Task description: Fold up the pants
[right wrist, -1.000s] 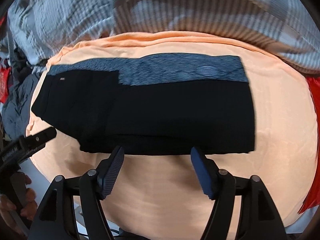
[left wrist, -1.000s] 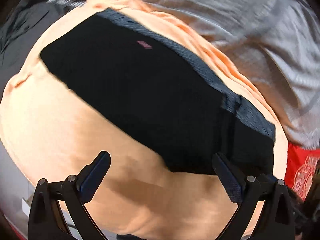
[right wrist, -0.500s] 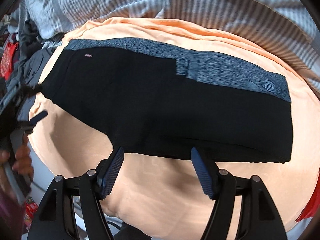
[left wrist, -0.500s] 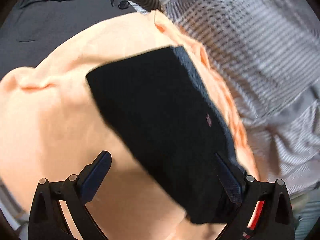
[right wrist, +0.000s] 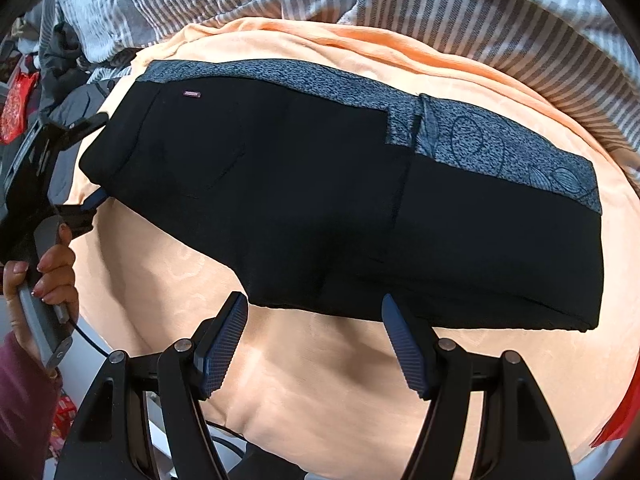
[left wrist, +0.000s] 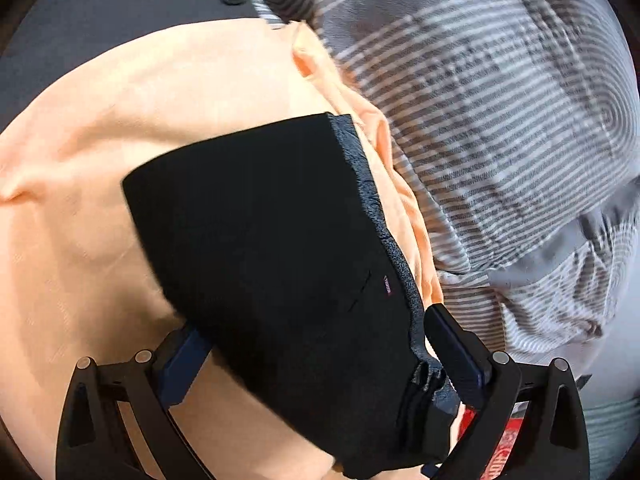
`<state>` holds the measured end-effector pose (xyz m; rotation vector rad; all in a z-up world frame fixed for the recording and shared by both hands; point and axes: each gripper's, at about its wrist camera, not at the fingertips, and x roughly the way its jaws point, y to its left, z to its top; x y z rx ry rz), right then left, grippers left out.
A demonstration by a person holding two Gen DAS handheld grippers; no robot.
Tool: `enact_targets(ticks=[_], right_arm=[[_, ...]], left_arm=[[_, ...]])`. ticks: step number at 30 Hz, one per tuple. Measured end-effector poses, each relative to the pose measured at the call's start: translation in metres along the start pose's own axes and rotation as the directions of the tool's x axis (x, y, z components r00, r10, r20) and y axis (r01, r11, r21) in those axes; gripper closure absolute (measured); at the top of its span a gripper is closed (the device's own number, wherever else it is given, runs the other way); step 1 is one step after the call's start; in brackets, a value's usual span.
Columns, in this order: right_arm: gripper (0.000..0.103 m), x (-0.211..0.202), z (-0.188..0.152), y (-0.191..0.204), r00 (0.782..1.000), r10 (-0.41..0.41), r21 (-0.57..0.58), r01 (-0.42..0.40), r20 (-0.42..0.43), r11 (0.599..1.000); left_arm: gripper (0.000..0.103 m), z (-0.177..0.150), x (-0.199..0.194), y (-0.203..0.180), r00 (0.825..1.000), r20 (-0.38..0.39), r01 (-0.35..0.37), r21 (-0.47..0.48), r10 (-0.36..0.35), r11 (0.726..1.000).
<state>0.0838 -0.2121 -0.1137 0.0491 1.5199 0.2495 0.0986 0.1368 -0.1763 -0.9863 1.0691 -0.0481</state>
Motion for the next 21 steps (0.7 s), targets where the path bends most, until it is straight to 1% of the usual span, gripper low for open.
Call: enact_targets(ticks=[2, 5, 7, 8, 9, 10, 11, 12, 13, 14, 15, 16, 18, 20, 21], right_arm=[[0.03, 0.001, 0.001, 0.003, 1.0, 0.002, -0.002, -0.002, 0.001, 1.0], [0.03, 0.001, 0.001, 0.005, 1.0, 0.007, -0.006, -0.007, 0.001, 1.0], [0.03, 0.001, 0.0, 0.008, 1.0, 0.013, -0.011, -0.013, 0.002, 1.0], [0.03, 0.001, 0.0, 0.009, 1.0, 0.018, -0.013, -0.018, 0.003, 1.0], [0.03, 0.001, 0.0, 0.009, 1.0, 0.024, -0.013, -0.023, 0.003, 1.0], [0.03, 0.0, 0.0, 0.009, 1.0, 0.03, -0.012, -0.03, 0.004, 0.999], [0.03, -0.002, 0.001, 0.009, 0.999, 0.035, -0.011, -0.034, 0.006, 0.999], [0.03, -0.005, 0.002, 0.008, 0.999, 0.037, -0.013, -0.037, 0.01, 0.999], [0.03, -0.007, 0.004, 0.007, 0.999, 0.037, -0.017, -0.037, 0.014, 0.999], [0.03, -0.011, 0.006, 0.005, 0.999, 0.036, -0.021, -0.035, 0.022, 0.999], [0.03, -0.015, 0.01, 0.003, 0.999, 0.037, -0.023, -0.037, 0.03, 0.999], [0.03, -0.02, 0.014, 0.0, 0.998, 0.042, -0.024, -0.041, 0.038, 0.999], [0.03, -0.03, 0.026, -0.004, 0.997, 0.051, -0.019, -0.05, 0.049, 0.999], [0.03, -0.042, 0.041, -0.007, 0.995, 0.066, -0.02, -0.065, 0.068, 0.998], [0.03, -0.048, 0.05, -0.007, 0.994, 0.077, -0.025, -0.076, 0.078, 0.997]], left_arm=[[0.002, 0.0, 0.008, 0.001, 1.0, -0.014, -0.013, 0.006, 0.013, 1.0], [0.001, 0.001, 0.013, -0.001, 1.0, -0.005, -0.03, 0.013, 0.03, 0.999], [0.003, 0.002, 0.015, -0.006, 0.998, -0.003, -0.07, 0.015, 0.07, 0.997], [0.008, 0.001, 0.015, -0.008, 0.994, 0.006, -0.108, 0.019, 0.108, 0.994], [0.026, 0.0, 0.015, -0.011, 0.987, 0.016, -0.16, 0.027, 0.159, 0.987], [0.054, -0.001, 0.015, -0.015, 0.973, 0.028, -0.231, 0.047, 0.23, 0.972], [0.066, -0.002, 0.015, -0.016, 0.958, 0.033, -0.285, 0.065, 0.283, 0.956], [0.071, -0.002, 0.014, -0.018, 0.956, 0.03, -0.293, 0.077, 0.291, 0.953], [0.073, -0.003, 0.012, -0.02, 0.956, 0.041, -0.293, 0.087, 0.291, 0.952], [0.075, -0.005, 0.01, -0.028, 0.95, 0.054, -0.313, 0.124, 0.309, 0.941], [0.076, -0.008, 0.009, -0.036, 0.942, 0.071, -0.335, 0.166, 0.328, 0.927], [0.076, -0.013, 0.007, -0.049, 0.931, 0.103, -0.366, 0.226, 0.351, 0.903], [0.077, -0.024, 0.006, -0.07, 0.913, 0.152, -0.408, 0.312, 0.378, 0.858], [0.077, -0.038, 0.005, -0.091, 0.888, 0.211, -0.46, 0.399, 0.408, 0.794], [0.077, -0.043, 0.005, -0.098, 0.878, 0.233, -0.478, 0.428, 0.418, 0.767]])
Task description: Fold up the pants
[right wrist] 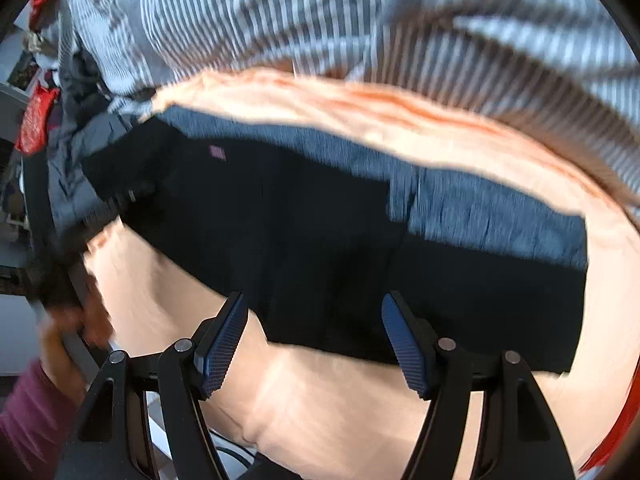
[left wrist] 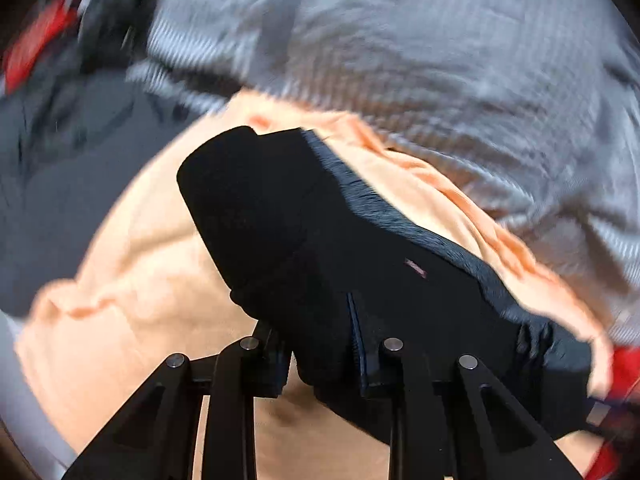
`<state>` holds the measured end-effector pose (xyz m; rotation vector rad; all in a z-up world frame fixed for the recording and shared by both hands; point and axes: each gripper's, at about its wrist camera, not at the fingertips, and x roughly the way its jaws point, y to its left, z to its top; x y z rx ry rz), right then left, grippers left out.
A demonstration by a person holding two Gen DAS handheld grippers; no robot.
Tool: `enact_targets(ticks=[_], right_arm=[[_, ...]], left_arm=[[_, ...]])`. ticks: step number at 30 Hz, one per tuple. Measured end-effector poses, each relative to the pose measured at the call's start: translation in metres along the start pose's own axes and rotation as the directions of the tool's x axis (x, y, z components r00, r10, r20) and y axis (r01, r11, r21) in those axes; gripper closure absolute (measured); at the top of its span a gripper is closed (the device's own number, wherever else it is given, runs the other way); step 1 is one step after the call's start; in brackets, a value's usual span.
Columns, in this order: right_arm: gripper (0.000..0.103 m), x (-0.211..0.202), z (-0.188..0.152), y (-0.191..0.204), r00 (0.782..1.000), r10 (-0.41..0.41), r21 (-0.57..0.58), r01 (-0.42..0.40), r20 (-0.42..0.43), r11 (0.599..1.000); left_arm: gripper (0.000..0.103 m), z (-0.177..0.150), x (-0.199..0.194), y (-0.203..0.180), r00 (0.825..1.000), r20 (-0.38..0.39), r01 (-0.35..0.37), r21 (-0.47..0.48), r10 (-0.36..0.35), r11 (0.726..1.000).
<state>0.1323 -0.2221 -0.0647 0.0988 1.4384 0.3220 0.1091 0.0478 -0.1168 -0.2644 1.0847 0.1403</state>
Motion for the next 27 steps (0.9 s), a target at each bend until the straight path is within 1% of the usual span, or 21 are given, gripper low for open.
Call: enact_targets(ticks=[2, 4, 7, 11, 14, 17, 19, 21, 22, 24, 26, 27], right_arm=[[0.03, -0.013, 0.022, 0.002, 0.999, 0.037, -0.01, -0.037, 0.022, 0.999], [0.029, -0.022, 0.044, 0.007, 0.996, 0.083, -0.018, -0.083, 0.036, 0.996], [0.022, -0.029, 0.077, 0.023, 0.99, 0.133, -0.02, -0.132, 0.039, 0.991], [0.021, -0.024, 0.117, 0.062, 0.98, 0.196, -0.079, -0.197, -0.021, 0.977], [0.019, -0.01, 0.146, 0.1, 0.97, 0.221, -0.137, -0.233, -0.097, 0.963], [0.018, 0.01, 0.164, 0.136, 0.962, 0.202, -0.205, -0.239, -0.184, 0.949], [0.017, 0.033, 0.174, 0.159, 0.939, 0.189, -0.225, -0.257, -0.286, 0.94], [0.017, 0.048, 0.178, 0.172, 0.92, 0.18, -0.243, -0.274, -0.348, 0.93], [0.017, 0.057, 0.179, 0.181, 0.913, 0.162, -0.266, -0.273, -0.374, 0.925], [0.017, 0.076, 0.178, 0.195, 0.907, 0.099, -0.319, -0.244, -0.41, 0.916], [0.017, 0.089, 0.177, 0.202, 0.905, 0.048, -0.352, -0.213, -0.422, 0.911], [0.018, 0.092, 0.176, 0.204, 0.903, 0.037, -0.362, -0.209, -0.428, 0.908]], left_arm=[[0.077, -0.002, -0.009, -0.018, 0.998, 0.037, -0.045, 0.095, 0.041, 0.995], [0.077, -0.002, -0.015, -0.031, 0.996, 0.062, -0.066, 0.158, 0.057, 0.985], [0.077, 0.0, -0.019, -0.041, 0.995, 0.079, -0.076, 0.208, 0.061, 0.975], [0.077, 0.002, -0.019, -0.045, 0.994, 0.086, -0.082, 0.227, 0.064, 0.97], [0.077, -0.001, -0.021, -0.05, 0.993, 0.096, -0.092, 0.245, 0.07, 0.965], [0.077, -0.003, -0.024, -0.056, 0.991, 0.111, -0.102, 0.275, 0.073, 0.956], [0.077, -0.004, -0.025, -0.06, 0.99, 0.12, -0.108, 0.29, 0.076, 0.951], [0.077, -0.005, -0.027, -0.063, 0.989, 0.127, -0.111, 0.303, 0.075, 0.947], [0.077, -0.005, -0.028, -0.064, 0.989, 0.13, -0.11, 0.306, 0.073, 0.946], [0.077, -0.005, -0.03, -0.066, 0.988, 0.137, -0.113, 0.316, 0.073, 0.942], [0.077, -0.007, -0.032, -0.069, 0.987, 0.144, -0.117, 0.325, 0.073, 0.938], [0.077, -0.008, -0.032, -0.07, 0.986, 0.147, -0.119, 0.33, 0.074, 0.937]])
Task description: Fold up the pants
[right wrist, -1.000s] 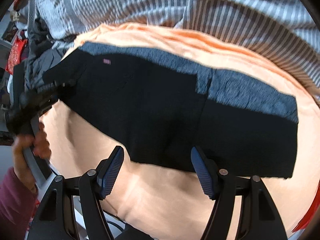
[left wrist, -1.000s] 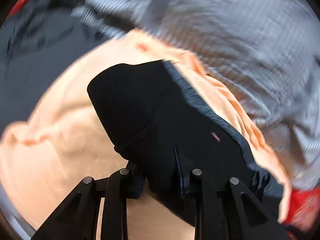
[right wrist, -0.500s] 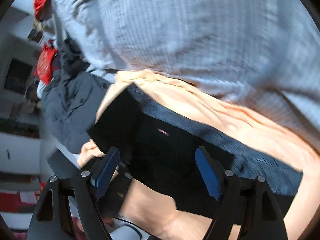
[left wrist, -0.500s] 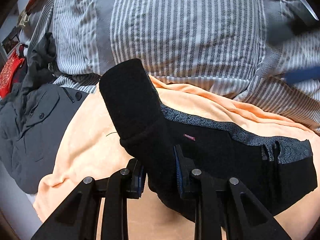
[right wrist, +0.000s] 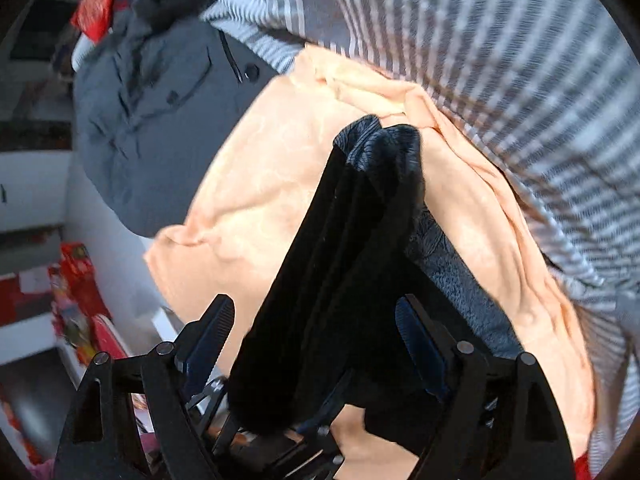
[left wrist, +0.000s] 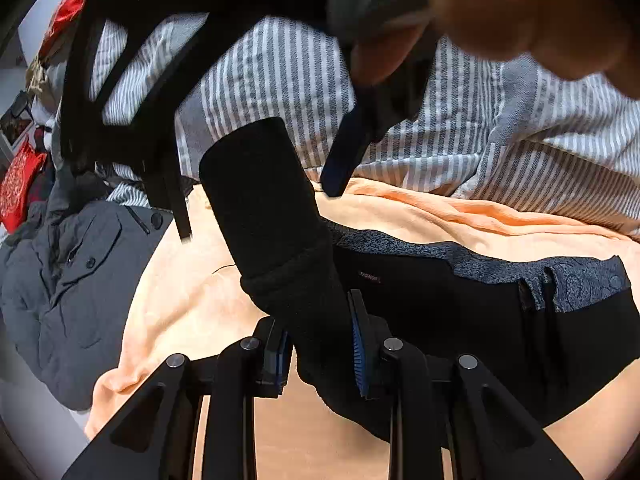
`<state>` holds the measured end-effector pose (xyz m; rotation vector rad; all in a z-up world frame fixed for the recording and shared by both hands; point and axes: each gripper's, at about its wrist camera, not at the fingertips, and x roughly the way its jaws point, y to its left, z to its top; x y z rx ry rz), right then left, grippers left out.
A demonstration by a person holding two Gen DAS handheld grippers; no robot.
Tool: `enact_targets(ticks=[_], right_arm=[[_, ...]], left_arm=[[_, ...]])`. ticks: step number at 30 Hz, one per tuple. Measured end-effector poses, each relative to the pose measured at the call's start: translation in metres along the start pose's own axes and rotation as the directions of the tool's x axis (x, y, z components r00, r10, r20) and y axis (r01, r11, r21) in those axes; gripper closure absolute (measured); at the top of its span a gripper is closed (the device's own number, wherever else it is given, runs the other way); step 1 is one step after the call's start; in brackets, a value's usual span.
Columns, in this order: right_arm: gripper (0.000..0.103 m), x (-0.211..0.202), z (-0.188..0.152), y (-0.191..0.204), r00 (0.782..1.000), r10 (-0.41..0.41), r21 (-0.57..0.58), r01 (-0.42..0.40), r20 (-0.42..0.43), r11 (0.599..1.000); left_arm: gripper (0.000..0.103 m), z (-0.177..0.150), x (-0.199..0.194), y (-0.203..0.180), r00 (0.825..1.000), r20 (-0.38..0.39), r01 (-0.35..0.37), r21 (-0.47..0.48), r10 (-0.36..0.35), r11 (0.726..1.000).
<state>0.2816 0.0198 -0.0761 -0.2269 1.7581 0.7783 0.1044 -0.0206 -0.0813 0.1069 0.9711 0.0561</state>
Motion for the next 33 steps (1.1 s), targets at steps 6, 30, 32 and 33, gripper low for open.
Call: enact_targets(ticks=[6, 30, 32, 33], right_arm=[[0.085, -0.002, -0.013, -0.011, 1.0, -0.002, -0.002, 0.002, 0.014, 1.0], [0.085, -0.109, -0.304, -0.198, 0.721, 0.271, 0.212, -0.503, 0.638, 0.838], [0.085, -0.105, -0.333, -0.217, 0.693, 0.263, 0.233, -0.534, 0.671, 0.813], [0.085, -0.1, -0.345, -0.227, 0.682, 0.257, 0.248, -0.549, 0.685, 0.798]], left_arm=[[0.077, 0.0, -0.006, -0.005, 1.0, 0.006, 0.022, 0.022, -0.022, 1.0], [0.077, 0.003, -0.115, -0.21, 0.958, 0.029, 0.236, 0.482, -0.285, 0.844], [0.077, -0.006, -0.117, -0.235, 0.953, 0.004, 0.257, 0.525, -0.304, 0.811], [0.077, -0.01, -0.117, -0.248, 0.952, -0.011, 0.263, 0.543, -0.307, 0.797]])
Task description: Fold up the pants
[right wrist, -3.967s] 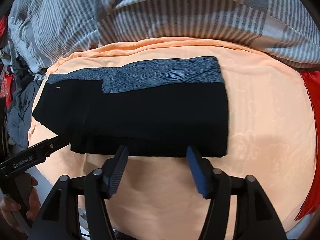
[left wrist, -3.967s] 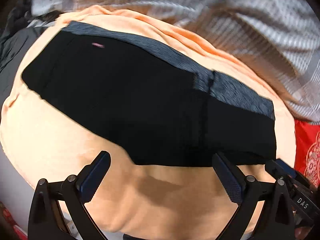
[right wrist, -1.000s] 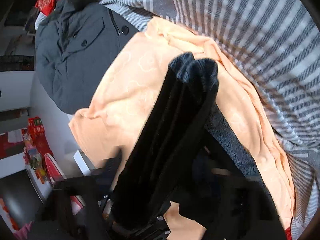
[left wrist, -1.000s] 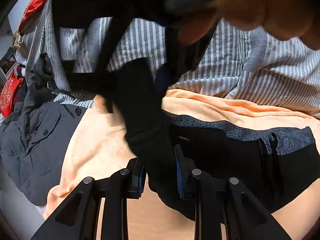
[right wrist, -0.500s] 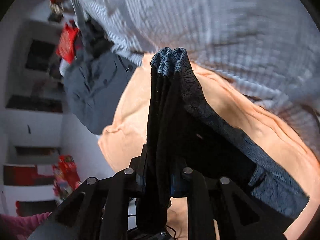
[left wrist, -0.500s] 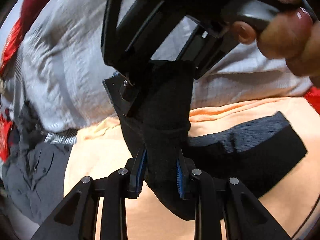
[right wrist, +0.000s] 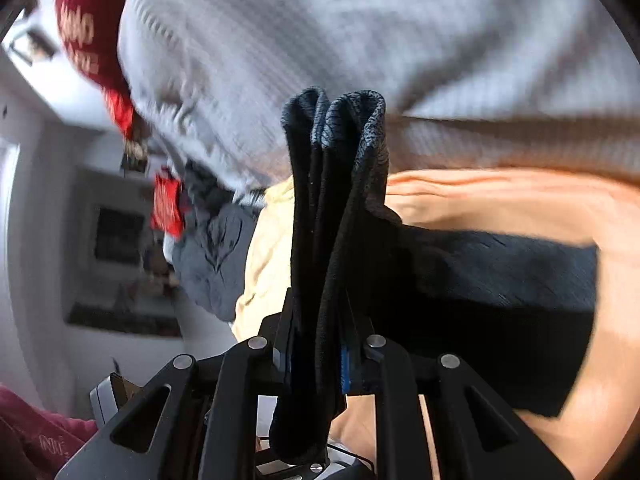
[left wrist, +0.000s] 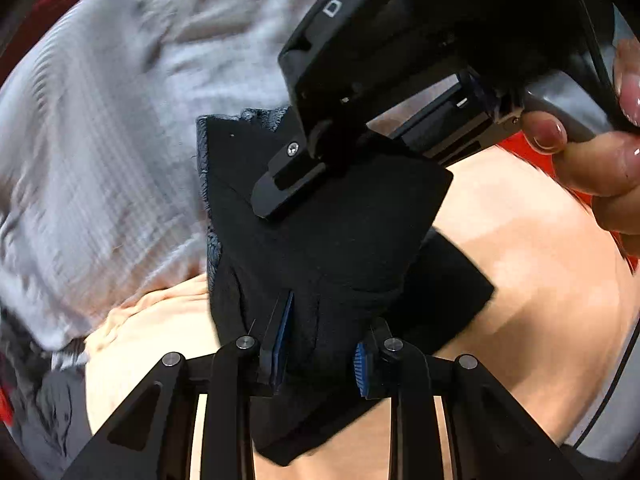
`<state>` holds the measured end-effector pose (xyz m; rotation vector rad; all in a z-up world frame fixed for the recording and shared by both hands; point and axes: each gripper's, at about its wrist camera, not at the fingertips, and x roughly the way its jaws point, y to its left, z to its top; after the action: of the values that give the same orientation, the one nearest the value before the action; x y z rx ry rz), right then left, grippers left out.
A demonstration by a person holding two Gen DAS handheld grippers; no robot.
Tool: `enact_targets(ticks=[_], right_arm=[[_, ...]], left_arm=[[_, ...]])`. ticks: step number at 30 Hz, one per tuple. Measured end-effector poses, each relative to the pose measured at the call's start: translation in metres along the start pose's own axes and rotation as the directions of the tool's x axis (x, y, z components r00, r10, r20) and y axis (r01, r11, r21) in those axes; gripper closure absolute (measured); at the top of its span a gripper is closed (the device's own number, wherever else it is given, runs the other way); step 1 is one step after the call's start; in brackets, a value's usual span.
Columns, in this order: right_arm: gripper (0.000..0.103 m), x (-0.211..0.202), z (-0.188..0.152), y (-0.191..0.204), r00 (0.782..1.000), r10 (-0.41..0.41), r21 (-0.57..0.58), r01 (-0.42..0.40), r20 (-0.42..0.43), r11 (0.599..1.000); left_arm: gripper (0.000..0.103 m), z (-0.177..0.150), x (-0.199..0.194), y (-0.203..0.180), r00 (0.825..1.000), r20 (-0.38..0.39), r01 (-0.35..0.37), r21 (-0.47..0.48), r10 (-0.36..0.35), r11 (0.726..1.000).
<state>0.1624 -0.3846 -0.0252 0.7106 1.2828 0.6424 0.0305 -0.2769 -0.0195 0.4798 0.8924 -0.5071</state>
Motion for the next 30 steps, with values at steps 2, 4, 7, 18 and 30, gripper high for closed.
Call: enact_targets(ticks=[2, 4, 7, 18, 30], right_arm=[[0.086, -0.017, -0.012, -0.029, 0.999, 0.001, 0.046, -0.002, 0.033, 0.999], [0.086, -0.028, -0.023, -0.058, 0.998, -0.005, 0.088, 0.0, 0.057, 0.996], [0.086, -0.036, -0.041, -0.107, 0.997, -0.01, 0.163, -0.002, 0.076, 0.987], [0.085, -0.016, -0.083, -0.197, 0.995, 0.018, 0.368, -0.052, 0.094, 0.929], [0.061, -0.052, -0.028, -0.133, 0.934, -0.323, 0.122, 0.307, 0.149, 0.944]], left_arm=[[0.077, 0.004, 0.012, -0.024, 0.999, -0.033, 0.019, 0.043, -0.017, 0.999], [0.077, 0.005, 0.027, -0.044, 0.997, -0.068, 0.033, 0.08, -0.027, 0.996], [0.077, 0.0, 0.057, -0.073, 0.991, -0.133, 0.037, 0.15, -0.017, 0.988], [0.052, -0.025, 0.069, -0.095, 0.966, -0.258, 0.071, 0.228, -0.01, 0.971], [0.05, -0.036, 0.097, 0.099, 0.934, -0.343, -0.095, -0.496, -0.094, 0.863]])
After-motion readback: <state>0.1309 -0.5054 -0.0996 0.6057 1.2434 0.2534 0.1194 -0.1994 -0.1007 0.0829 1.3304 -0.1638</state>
